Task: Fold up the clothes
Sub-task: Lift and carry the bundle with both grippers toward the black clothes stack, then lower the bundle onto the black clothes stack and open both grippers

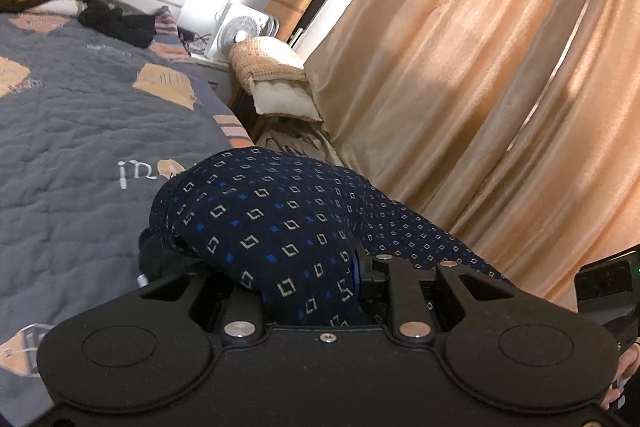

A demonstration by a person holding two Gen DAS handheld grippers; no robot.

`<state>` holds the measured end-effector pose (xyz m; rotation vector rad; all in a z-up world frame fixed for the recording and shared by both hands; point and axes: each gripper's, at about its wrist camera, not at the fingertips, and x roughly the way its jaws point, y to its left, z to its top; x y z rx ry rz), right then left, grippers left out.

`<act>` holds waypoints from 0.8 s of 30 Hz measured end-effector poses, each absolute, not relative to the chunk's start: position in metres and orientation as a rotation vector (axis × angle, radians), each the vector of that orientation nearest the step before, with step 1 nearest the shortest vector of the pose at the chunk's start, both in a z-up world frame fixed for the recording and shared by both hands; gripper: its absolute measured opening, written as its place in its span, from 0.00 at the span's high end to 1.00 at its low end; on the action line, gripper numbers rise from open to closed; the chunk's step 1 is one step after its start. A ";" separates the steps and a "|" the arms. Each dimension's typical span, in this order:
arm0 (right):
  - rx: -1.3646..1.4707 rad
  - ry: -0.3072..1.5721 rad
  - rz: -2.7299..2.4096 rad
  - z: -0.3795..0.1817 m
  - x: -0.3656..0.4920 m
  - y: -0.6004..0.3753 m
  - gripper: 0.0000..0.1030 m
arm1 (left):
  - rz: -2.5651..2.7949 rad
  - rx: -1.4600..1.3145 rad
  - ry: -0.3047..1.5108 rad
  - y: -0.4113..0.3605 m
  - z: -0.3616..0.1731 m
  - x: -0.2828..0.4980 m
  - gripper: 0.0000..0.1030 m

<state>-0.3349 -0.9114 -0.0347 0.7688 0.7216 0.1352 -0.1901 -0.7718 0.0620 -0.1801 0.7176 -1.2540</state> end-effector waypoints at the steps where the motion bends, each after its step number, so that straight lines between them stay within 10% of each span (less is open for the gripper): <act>1: 0.767 0.725 0.130 -0.037 -0.333 -0.920 0.58 | -1.249 -0.177 0.728 -0.781 0.057 -0.187 0.79; 14: 0.787 0.765 0.088 -0.118 -0.326 -0.980 0.43 | -1.148 -0.086 0.865 -0.857 -0.013 -0.160 0.76; 19: 0.714 0.744 0.052 -0.107 -0.338 -0.978 0.39 | -1.079 -0.090 0.864 -0.846 -0.018 -0.156 0.43; 24: 0.634 0.747 -0.048 -0.076 -0.365 -0.978 0.37 | -1.044 -0.098 0.822 -0.812 -0.001 -0.158 0.43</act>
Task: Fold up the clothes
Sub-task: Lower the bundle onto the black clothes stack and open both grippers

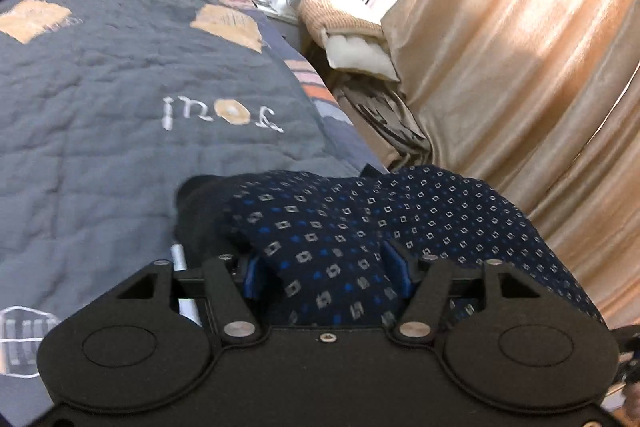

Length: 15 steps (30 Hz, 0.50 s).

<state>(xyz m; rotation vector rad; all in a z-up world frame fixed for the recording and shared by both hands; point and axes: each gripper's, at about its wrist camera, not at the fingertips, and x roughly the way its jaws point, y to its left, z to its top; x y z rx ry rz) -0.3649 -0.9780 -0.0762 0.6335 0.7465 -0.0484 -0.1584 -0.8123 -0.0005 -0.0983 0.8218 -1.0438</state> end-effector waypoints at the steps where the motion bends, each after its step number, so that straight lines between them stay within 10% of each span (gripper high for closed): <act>1: 0.612 0.741 -0.074 -0.070 -0.373 -0.977 0.36 | -1.036 -0.098 0.809 -0.804 0.004 -0.160 0.40; 15: 0.523 0.506 -0.225 -0.021 -0.408 -0.932 0.31 | -1.009 -0.039 0.676 -0.719 0.052 -0.260 0.30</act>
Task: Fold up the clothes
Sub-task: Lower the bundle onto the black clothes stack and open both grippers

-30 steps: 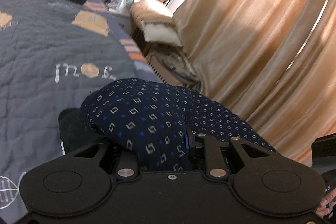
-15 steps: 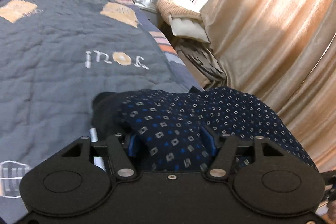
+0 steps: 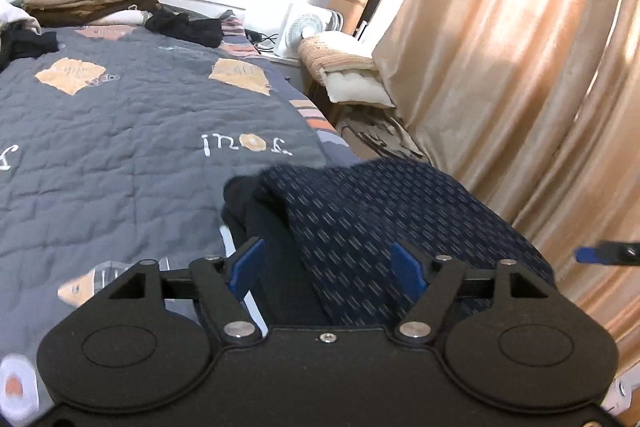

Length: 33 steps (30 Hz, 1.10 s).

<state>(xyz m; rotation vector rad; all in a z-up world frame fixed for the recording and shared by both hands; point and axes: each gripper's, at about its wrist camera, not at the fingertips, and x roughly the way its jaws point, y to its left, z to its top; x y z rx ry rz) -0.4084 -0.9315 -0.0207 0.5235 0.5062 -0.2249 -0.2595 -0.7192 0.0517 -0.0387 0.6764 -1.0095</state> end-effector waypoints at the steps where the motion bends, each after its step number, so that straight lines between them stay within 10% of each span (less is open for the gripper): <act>1: 0.507 0.503 -0.224 -0.022 -0.405 -0.924 0.31 | -0.999 -0.030 0.671 -0.718 0.052 -0.269 0.29; 19: 0.447 0.560 -0.227 -0.051 -0.375 -0.904 0.31 | -1.049 0.394 0.413 -0.754 0.019 -0.401 0.27; 25: 0.426 0.599 -0.246 -0.061 -0.372 -0.906 0.31 | -1.010 0.553 0.380 -0.765 -0.008 -0.402 0.66; 33: 0.433 0.604 -0.270 -0.080 -0.368 -0.920 0.31 | -1.036 0.543 0.443 -0.754 -0.022 -0.389 0.73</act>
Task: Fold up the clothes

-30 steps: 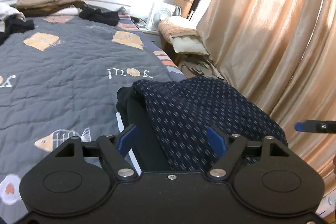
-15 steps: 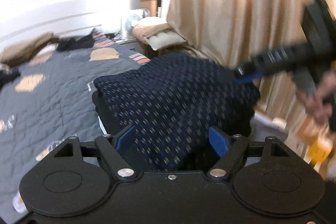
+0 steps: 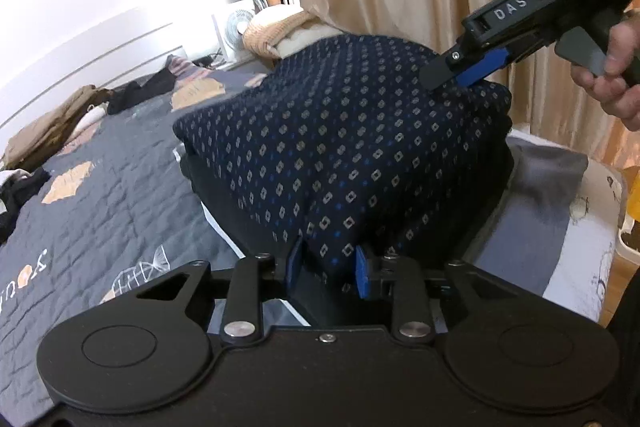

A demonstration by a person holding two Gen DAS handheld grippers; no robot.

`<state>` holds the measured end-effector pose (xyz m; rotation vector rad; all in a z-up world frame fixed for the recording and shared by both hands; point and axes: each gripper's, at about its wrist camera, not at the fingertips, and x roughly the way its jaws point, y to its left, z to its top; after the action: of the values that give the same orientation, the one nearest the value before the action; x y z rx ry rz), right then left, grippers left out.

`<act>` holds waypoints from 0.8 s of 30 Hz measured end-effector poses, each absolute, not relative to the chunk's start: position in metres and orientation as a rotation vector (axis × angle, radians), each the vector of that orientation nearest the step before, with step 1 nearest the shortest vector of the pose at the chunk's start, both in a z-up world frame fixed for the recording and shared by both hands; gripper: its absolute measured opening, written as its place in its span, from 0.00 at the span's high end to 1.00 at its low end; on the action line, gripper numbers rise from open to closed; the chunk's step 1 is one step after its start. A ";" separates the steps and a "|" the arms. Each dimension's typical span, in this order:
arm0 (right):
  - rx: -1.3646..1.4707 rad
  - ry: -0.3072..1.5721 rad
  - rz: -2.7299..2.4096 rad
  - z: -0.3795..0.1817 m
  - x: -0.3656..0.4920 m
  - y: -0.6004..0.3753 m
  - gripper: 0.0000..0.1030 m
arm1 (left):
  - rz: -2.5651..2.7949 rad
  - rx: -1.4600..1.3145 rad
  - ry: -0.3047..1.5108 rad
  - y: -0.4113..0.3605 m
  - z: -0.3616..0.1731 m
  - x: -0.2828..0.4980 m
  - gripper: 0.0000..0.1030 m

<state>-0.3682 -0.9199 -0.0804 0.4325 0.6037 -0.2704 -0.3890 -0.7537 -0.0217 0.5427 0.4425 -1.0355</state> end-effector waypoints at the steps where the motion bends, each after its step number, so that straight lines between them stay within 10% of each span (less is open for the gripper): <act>1: 0.425 0.603 -0.277 -0.082 -0.369 -0.920 0.31 | -1.037 0.535 0.458 -0.753 -0.022 -0.389 0.73; 7: 0.411 0.583 -0.282 -0.065 -0.380 -0.913 0.31 | -1.065 0.387 0.539 -0.734 -0.003 -0.383 0.64; 10: 0.380 0.553 -0.272 -0.042 -0.383 -0.907 0.30 | -1.062 0.321 0.543 -0.719 0.012 -0.379 0.35; 24: 0.207 0.624 -0.213 -0.008 -0.312 -0.890 0.28 | -1.038 0.113 0.568 -0.693 0.059 -0.359 0.24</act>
<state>-0.3117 -0.8896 -0.0081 0.2069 0.6237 -0.2128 -0.3588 -0.6926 0.0586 0.1128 0.5677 -1.0383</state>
